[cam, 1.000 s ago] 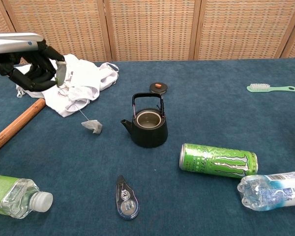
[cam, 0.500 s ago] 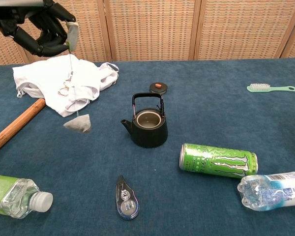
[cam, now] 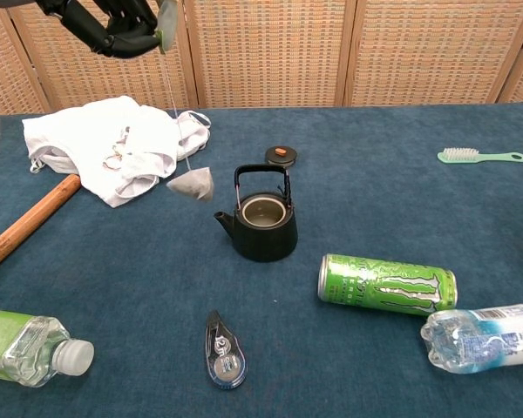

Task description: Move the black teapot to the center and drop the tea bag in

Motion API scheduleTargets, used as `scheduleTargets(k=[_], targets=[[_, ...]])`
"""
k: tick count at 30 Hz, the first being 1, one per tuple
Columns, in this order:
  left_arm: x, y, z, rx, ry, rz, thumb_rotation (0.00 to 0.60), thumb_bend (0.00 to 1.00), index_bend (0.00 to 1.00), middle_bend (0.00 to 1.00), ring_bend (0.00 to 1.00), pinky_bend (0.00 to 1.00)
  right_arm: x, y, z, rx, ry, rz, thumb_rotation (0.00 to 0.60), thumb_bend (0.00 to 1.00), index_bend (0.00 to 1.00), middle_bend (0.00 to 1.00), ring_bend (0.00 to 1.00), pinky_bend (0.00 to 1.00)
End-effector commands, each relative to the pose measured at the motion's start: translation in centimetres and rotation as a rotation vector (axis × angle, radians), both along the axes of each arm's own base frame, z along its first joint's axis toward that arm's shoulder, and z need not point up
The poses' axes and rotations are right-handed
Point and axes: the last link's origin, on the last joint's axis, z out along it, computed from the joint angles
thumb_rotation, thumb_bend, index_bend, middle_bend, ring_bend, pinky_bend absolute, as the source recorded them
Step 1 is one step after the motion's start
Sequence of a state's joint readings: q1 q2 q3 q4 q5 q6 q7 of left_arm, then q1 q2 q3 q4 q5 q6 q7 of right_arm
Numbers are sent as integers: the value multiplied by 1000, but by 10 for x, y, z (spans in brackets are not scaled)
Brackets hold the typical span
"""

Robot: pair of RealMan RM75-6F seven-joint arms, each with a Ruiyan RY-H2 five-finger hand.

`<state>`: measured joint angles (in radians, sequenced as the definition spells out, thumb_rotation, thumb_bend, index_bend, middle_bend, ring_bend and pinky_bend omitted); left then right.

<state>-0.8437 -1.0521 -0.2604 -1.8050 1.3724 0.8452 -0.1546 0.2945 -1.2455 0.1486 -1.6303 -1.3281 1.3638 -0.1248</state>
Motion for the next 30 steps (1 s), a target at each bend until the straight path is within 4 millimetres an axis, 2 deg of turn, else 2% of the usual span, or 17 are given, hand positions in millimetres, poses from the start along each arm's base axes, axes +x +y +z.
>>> scheduleTargets(k=[1, 11, 18, 30], targets=[[10, 5, -3, -7, -5, -4, 600, 535, 652, 794, 748, 692, -1, 1, 2, -3, -5, -3, 600, 434, 276, 202, 180, 404], [29, 9, -15, -39, -5, -17, 600, 536, 652, 794, 748, 692, -5, 3, 6, -10, -9, -9, 600, 434, 276, 202, 180, 404], [38, 13, -32, -60, 41, -30, 600, 535, 652, 794, 748, 692, -8, 4, 8, -11, -16, -17, 600, 434, 276, 204, 180, 404], [34, 22, -62, -64, 132, -16, 600, 535, 652, 793, 748, 692, -15, 4, 11, 4, -40, -43, 600, 434, 276, 226, 180, 404]])
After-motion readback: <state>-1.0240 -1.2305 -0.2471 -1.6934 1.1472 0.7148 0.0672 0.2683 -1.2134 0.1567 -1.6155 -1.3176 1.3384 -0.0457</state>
